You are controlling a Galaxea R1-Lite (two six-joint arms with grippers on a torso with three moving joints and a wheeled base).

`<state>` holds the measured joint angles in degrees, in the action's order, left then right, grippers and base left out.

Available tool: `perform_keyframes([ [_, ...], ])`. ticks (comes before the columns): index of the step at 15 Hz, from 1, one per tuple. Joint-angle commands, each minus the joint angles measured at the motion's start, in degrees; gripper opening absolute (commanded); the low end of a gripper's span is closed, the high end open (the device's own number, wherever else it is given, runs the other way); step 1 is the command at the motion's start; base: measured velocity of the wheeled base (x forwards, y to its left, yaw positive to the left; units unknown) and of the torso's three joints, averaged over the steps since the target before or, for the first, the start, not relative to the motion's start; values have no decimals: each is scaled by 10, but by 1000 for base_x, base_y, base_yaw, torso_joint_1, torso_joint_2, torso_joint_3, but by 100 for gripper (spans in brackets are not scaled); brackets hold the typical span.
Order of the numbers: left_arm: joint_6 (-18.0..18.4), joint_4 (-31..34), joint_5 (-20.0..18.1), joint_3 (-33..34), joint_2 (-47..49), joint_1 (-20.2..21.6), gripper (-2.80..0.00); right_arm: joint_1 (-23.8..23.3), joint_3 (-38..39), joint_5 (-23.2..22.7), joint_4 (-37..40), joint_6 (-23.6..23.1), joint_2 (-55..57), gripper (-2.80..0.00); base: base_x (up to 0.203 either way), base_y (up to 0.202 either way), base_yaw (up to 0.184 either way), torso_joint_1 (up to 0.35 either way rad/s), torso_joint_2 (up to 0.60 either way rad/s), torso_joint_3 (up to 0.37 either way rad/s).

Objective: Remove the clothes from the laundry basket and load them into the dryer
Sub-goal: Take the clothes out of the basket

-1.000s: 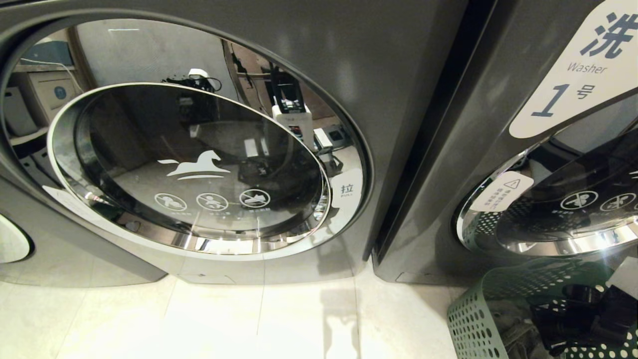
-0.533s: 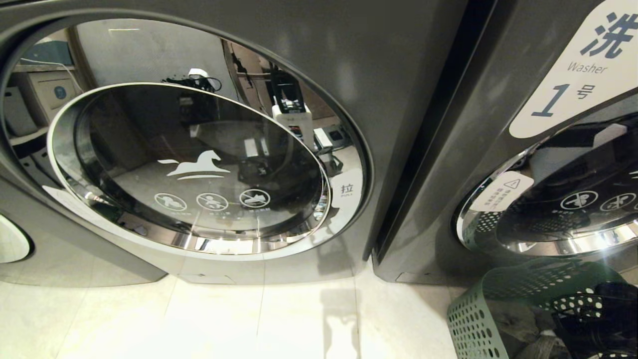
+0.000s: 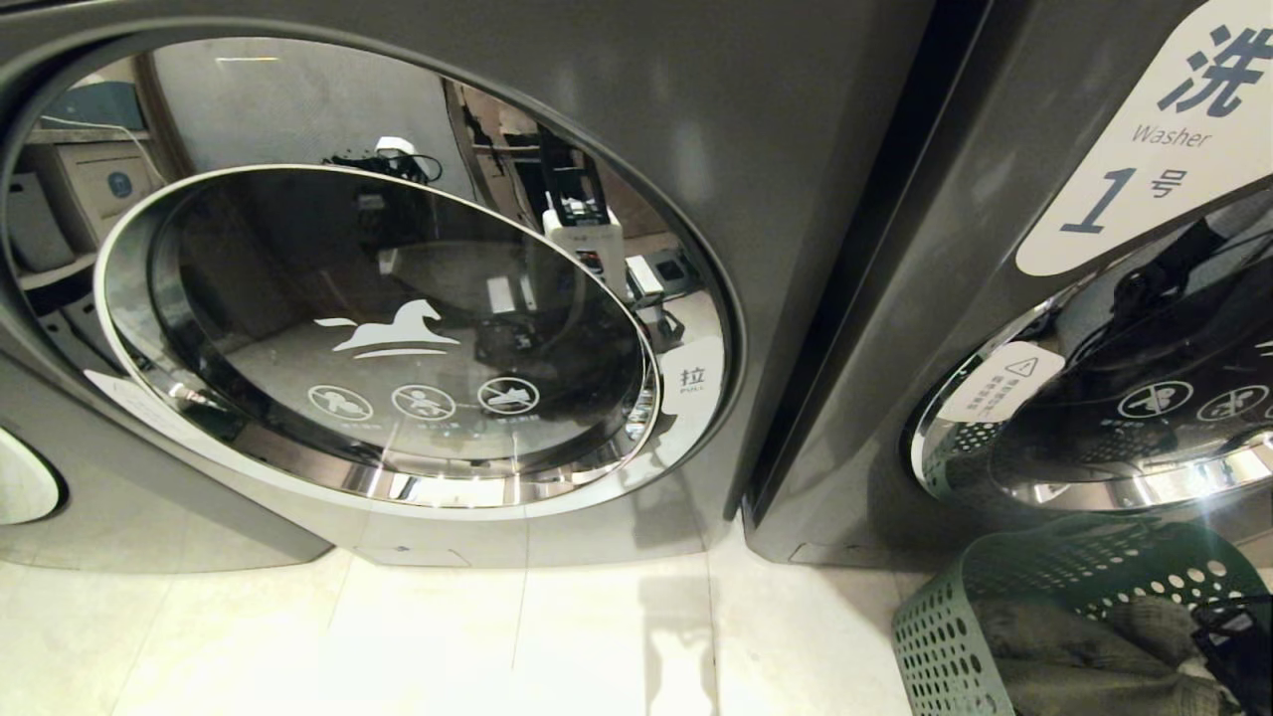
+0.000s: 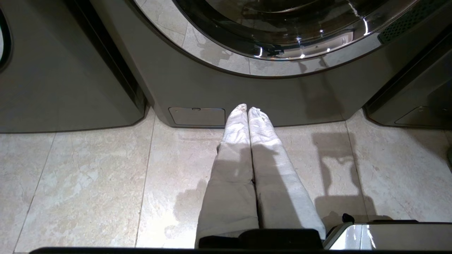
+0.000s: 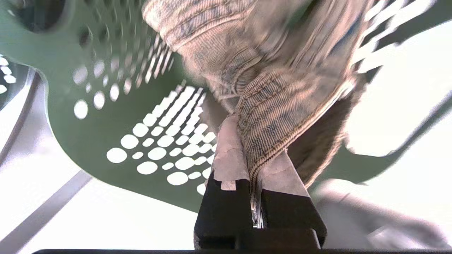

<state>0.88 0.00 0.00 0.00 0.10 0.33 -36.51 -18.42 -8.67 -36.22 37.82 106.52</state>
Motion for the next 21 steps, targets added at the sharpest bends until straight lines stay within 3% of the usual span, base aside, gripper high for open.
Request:
perform_keyframes([
  [1, 0, 0, 0, 0, 0, 0, -280, 0, 45, 51, -3, -20, -150, -280, 0, 0, 0, 0, 0, 0],
  [4, 0, -1, -1, 0, 0, 0, -280, 0, 68, 91, 24, -82, -324, -280, 0, 0, 0, 0, 0, 0],
  [8, 0, 0, 0, 0, 0, 0, -280, 24, 55, 114, 145, -171, -558, -280, 0, 0, 0, 0, 0, 0],
  [11, 0, 0, -1, 0, 0, 0, -280, 125, 54, 120, 229, -278, -677, -280, 0, 0, 0, 0, 0, 0],
  [15, 0, -1, 0, 0, 0, 0, -280, 311, 101, 137, 289, -344, -769, -280, 0, 0, 0, 0, 0, 0],
  [17, 0, 0, 0, 0, 0, 0, -280, 345, 149, 141, 299, -369, -853, -280, 0, 0, 0, 0, 0, 0],
  [21, -1, 0, 0, 0, 0, 0, -280, 360, 156, 81, 421, -408, -1010, -280, 0, 0, 0, 0, 0, 0],
])
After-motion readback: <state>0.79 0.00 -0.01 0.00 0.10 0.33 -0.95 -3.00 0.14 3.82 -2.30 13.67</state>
